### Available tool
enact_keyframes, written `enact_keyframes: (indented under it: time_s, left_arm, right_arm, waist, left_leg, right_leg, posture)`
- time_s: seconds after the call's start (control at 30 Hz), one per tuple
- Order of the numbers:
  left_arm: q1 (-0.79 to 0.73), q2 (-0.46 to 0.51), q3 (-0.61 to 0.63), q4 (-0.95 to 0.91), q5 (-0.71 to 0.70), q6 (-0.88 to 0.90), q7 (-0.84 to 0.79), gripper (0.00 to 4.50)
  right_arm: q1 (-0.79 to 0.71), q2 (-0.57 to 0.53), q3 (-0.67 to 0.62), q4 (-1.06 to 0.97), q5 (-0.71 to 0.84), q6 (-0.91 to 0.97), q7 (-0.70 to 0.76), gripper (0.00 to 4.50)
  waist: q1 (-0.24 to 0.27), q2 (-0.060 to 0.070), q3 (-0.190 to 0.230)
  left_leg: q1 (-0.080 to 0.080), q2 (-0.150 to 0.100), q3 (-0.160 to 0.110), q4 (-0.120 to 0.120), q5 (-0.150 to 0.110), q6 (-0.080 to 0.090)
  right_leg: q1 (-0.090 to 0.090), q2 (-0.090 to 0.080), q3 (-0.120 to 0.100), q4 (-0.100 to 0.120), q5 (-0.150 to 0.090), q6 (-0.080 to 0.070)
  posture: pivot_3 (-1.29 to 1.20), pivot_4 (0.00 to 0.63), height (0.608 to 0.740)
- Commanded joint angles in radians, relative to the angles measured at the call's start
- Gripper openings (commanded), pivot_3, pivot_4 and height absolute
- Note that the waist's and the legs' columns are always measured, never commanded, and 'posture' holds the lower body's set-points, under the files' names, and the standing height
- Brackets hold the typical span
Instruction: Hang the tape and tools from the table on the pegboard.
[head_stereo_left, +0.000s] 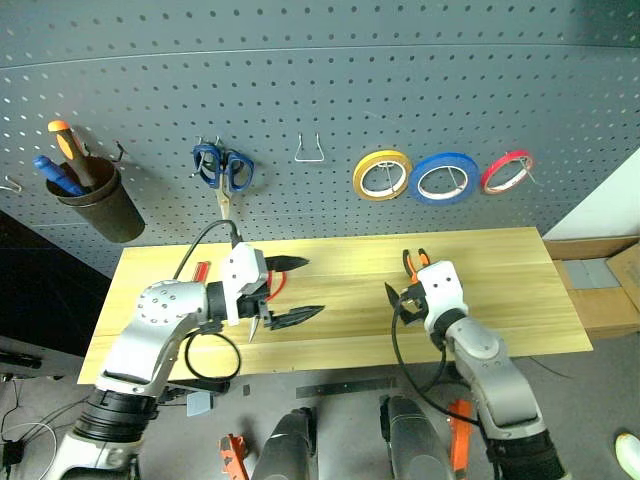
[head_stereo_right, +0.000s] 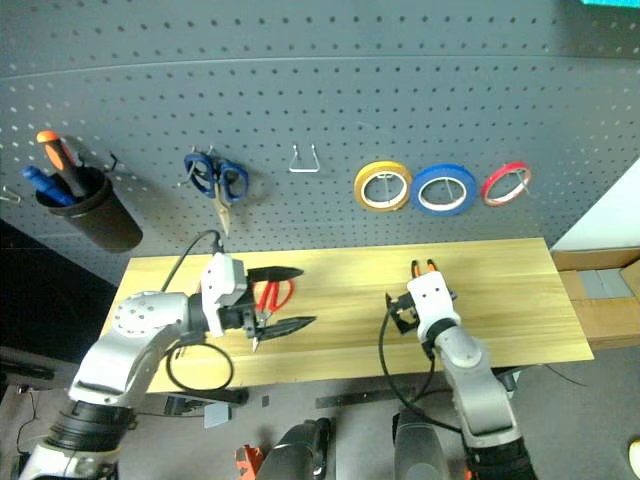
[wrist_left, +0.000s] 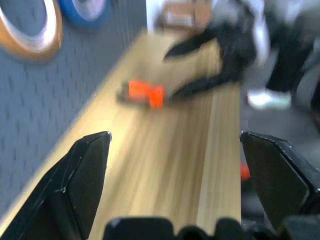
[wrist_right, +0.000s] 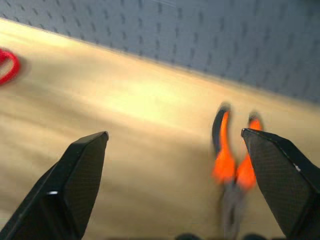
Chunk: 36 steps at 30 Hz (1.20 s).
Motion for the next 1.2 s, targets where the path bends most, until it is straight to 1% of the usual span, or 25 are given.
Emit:
enact_keyframes:
  time_s: [0.03, 0.1, 0.2, 0.37, 0.73, 0.83, 0.93, 1.03, 1.17, 1.2]
  left_arm:
    - [-0.021, 0.027, 0.009, 0.043, 0.017, -0.065, -0.058, 4.45]
    - [-0.040, 0.031, 0.007, 0.079, 0.032, -0.091, -0.072, 4.45]
    - [-0.060, 0.024, 0.008, 0.104, 0.041, -0.104, -0.080, 4.45]
    - [-0.066, 0.015, 0.009, 0.108, 0.035, -0.096, -0.079, 4.45]
    - [-0.052, 0.017, 0.012, 0.095, 0.036, -0.087, -0.074, 4.45]
    - [-0.055, 0.014, 0.011, 0.098, 0.038, -0.086, -0.070, 4.45]
    - [-0.056, 0.012, 0.011, 0.099, 0.040, -0.087, -0.067, 4.45]
    - [-0.055, 0.010, 0.013, 0.098, 0.040, -0.089, -0.064, 4.45]
    - [-0.049, 0.010, 0.018, 0.097, 0.038, -0.091, -0.061, 4.45]
    - [-0.048, 0.010, 0.019, 0.097, 0.038, -0.091, -0.060, 4.45]
  right_arm:
    - [-0.099, 0.033, -0.091, 0.031, 0.006, 0.147, -0.073, 4.46]
    - [-0.184, 0.028, -0.141, 0.123, 0.024, 0.177, -0.083, 4.46]
    - [-0.287, 0.009, -0.186, 0.278, 0.036, 0.174, -0.090, 4.46]
    - [-0.409, 0.001, -0.223, 0.505, 0.063, 0.138, -0.108, 4.46]
    - [-0.566, 0.011, -0.242, 0.860, 0.085, 0.025, -0.143, 4.46]
    - [-0.617, 0.019, -0.255, 0.994, 0.098, -0.016, -0.167, 4.46]
    - [-0.646, 0.022, -0.269, 1.074, 0.106, -0.043, -0.188, 4.46]
    - [-0.663, 0.022, -0.284, 1.132, 0.115, -0.062, -0.206, 3.87]
    - [-0.671, 0.020, -0.276, 1.165, 0.122, -0.070, -0.211, 2.56]
    - [-0.670, 0.020, -0.271, 1.166, 0.121, -0.070, -0.211, 2.50]
  waist:
    - [0.001, 0.000, 0.000]
    - [0.002, 0.000, 0.000]
    - [0.001, 0.000, 0.000]
    - [-0.004, 0.000, 0.000]
    - [-0.023, 0.000, 0.000]
    - [-0.027, 0.000, 0.000]
    - [-0.028, 0.000, 0.000]
    - [-0.028, 0.000, 0.000]
    - [-0.028, -0.001, -0.001]
    - [-0.028, -0.001, -0.001]
  left_leg:
    - [0.000, 0.000, 0.000, 0.000, 0.000, 0.000]
    - [0.000, 0.000, 0.000, 0.000, 0.000, 0.000]
    - [0.000, 0.000, -0.001, 0.000, 0.001, -0.001]
    - [-0.001, 0.001, 0.001, -0.001, 0.001, -0.001]
    - [-0.001, 0.002, 0.005, 0.000, 0.000, -0.001]
    - [-0.001, 0.002, 0.005, 0.000, 0.000, -0.001]
    - [-0.001, 0.002, 0.006, 0.000, 0.000, -0.001]
    - [0.000, 0.002, 0.005, 0.000, 0.000, -0.001]
    - [0.000, 0.002, 0.006, 0.000, 0.001, -0.001]
    - [0.000, 0.002, 0.005, 0.000, 0.001, -0.001]
  right_leg:
    - [0.000, 0.000, 0.000, 0.000, 0.001, -0.001]
    - [0.000, 0.000, -0.001, 0.000, 0.001, -0.001]
    - [0.000, 0.001, -0.002, 0.000, 0.002, -0.001]
    - [-0.001, 0.001, -0.002, 0.000, 0.002, -0.001]
    - [-0.003, 0.001, -0.001, 0.001, 0.002, -0.001]
    - [-0.003, 0.001, -0.001, 0.001, 0.002, -0.001]
    - [-0.003, 0.001, -0.001, 0.001, 0.002, -0.001]
    - [-0.003, 0.001, -0.001, 0.001, 0.002, -0.001]
    - [-0.002, 0.001, -0.001, 0.001, 0.002, -0.001]
    - [-0.002, 0.001, -0.001, 0.001, 0.002, -0.001]
  posture:
    - [-0.12, 0.255, 0.740]
    - [-0.12, 0.256, 0.740]
    - [-0.11, 0.255, 0.740]
    - [-0.11, 0.253, 0.740]
    - [-0.10, 0.247, 0.740]
    - [-0.10, 0.244, 0.740]
    - [-0.10, 0.240, 0.740]
    - [-0.10, 0.237, 0.740]
    - [-0.10, 0.232, 0.740]
    - [-0.10, 0.231, 0.740]
